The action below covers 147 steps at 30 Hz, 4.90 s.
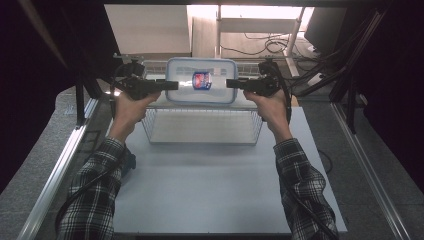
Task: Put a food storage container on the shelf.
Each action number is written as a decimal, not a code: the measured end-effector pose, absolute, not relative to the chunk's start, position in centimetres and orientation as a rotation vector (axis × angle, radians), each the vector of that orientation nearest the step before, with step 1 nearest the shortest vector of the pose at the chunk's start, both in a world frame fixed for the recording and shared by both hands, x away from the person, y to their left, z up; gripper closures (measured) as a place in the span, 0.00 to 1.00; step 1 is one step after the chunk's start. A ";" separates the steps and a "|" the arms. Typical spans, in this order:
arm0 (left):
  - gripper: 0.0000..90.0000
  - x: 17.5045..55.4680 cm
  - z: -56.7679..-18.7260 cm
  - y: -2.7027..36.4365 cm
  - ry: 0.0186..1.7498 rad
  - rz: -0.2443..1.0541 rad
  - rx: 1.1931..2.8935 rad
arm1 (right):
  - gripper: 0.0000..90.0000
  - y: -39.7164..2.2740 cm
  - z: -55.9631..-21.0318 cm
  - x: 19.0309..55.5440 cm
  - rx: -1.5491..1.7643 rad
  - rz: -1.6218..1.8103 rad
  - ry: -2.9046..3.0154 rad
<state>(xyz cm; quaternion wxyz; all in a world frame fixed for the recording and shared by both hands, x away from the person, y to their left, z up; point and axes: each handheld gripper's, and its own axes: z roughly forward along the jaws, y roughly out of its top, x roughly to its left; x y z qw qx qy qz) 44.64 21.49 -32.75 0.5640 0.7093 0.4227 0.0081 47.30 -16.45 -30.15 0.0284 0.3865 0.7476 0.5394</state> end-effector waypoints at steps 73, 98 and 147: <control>0.28 41.9 -31.7 20.8 0.983 0.222 1.739 | 0.28 -15.8 -30.7 44.0 1.091 1.545 2.207; 0.06 32.7 -36.6 17.5 0.836 0.286 1.900 | 0.04 -16.6 -34.5 37.0 0.873 1.447 2.308; 0.03 21.4 -50.1 17.1 0.881 0.329 1.940 | 0.02 -20.6 -46.3 25.2 0.900 1.446 2.319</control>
